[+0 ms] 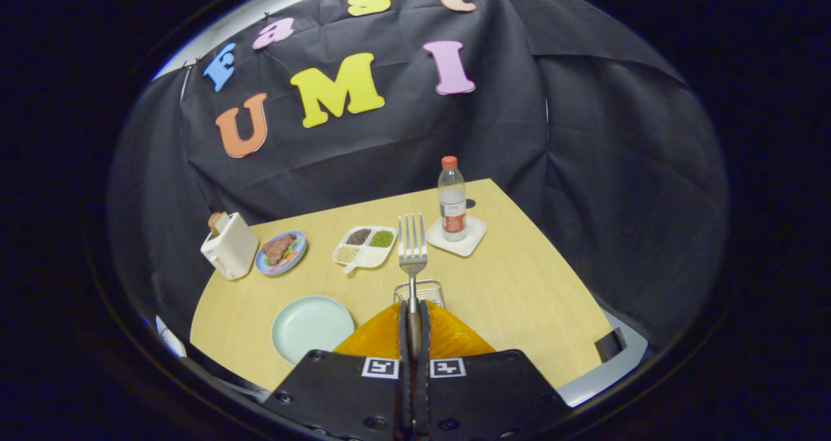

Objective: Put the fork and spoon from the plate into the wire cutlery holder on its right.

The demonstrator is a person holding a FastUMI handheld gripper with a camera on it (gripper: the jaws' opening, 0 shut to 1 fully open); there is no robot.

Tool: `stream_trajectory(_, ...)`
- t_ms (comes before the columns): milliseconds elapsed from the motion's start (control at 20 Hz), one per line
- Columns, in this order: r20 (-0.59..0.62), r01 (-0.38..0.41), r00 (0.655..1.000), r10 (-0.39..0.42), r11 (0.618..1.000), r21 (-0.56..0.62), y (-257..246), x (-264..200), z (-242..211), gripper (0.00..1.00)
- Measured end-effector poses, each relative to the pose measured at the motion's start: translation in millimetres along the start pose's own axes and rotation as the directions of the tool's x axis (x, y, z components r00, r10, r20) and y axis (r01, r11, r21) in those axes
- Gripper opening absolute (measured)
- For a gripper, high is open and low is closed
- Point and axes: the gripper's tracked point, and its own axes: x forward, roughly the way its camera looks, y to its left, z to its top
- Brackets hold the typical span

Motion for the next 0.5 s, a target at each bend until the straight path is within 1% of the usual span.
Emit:
stream_trajectory(150, -0.069, -0.006, 0.998, 0.006, 1.000, -0.005, -9.5, 24.1, -15.4, 0.03)
stream_trajectory(250, -0.123, -0.024, 0.992, 0.023, 1.000, -0.005, -9.8, 40.6, -27.7, 0.03)
stream_trajectory(400, -0.189, -0.042, 0.981, 0.041, 0.999, 0.000, -7.9, 54.0, -40.2, 0.03)
stream_trajectory(450, -0.191, -0.048, 0.981, 0.047, 0.999, 0.000, -6.2, 57.5, -42.6, 0.04)
stream_trajectory(500, -0.188, -0.046, 0.981, 0.044, 0.999, -0.006, -6.8, 57.1, -40.3, 0.07)
